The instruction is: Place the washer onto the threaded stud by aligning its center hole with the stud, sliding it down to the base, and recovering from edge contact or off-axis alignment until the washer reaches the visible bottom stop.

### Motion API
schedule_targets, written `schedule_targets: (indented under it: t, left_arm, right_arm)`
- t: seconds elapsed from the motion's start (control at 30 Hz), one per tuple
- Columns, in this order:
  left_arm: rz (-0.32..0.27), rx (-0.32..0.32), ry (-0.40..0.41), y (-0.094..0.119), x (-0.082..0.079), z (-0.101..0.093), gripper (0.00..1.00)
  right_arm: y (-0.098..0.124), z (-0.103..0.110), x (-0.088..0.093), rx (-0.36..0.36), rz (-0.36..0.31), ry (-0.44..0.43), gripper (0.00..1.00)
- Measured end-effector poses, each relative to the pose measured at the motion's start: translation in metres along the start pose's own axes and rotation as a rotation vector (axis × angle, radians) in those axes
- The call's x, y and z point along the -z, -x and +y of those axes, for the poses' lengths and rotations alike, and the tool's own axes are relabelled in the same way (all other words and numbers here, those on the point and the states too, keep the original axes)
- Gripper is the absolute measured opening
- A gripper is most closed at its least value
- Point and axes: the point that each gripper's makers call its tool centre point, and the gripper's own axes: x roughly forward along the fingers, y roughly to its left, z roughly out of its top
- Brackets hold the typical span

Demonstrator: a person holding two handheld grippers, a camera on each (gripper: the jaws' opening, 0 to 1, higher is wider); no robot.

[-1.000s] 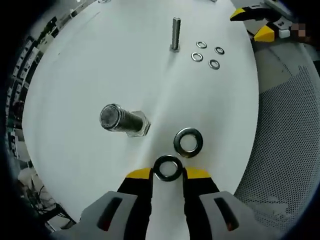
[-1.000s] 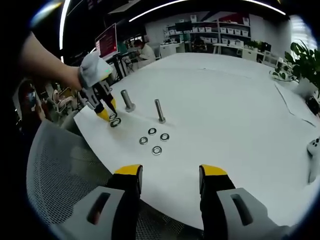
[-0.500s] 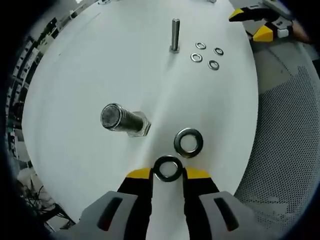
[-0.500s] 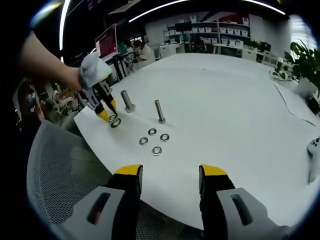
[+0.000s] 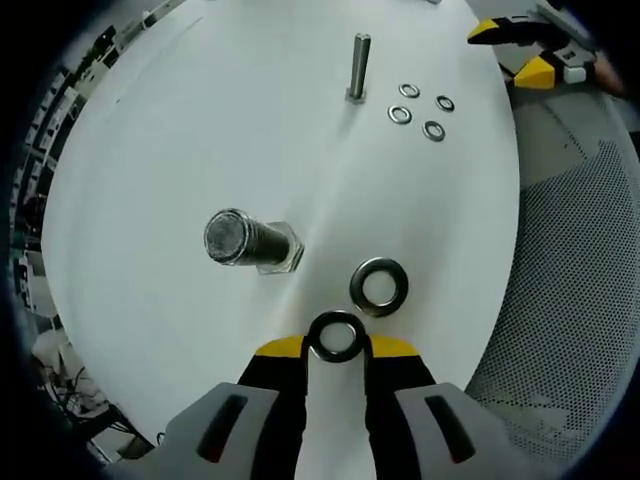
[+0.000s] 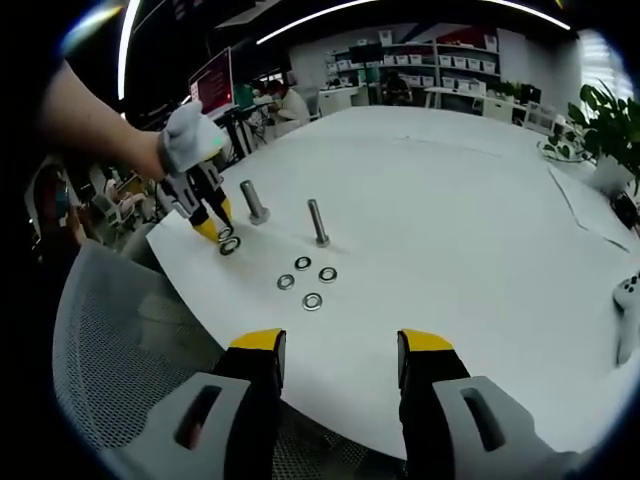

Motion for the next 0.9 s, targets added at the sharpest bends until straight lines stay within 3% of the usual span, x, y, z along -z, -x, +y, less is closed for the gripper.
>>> schedule_targets:
  t: [0.47, 0.9]
  left_arm:
    - [-0.016, -0.005, -0.019, 0.004, 0.001, -0.003, 0.18]
    - [-0.07, -0.023, -0.024, 0.036, -0.007, 0.012, 0.18]
  right_arm:
    - [0.0, 0.001, 0.0, -0.002, -0.002, -0.004, 0.47]
    - [0.0, 0.001, 0.001, -0.003, -0.001, -0.002, 0.47]
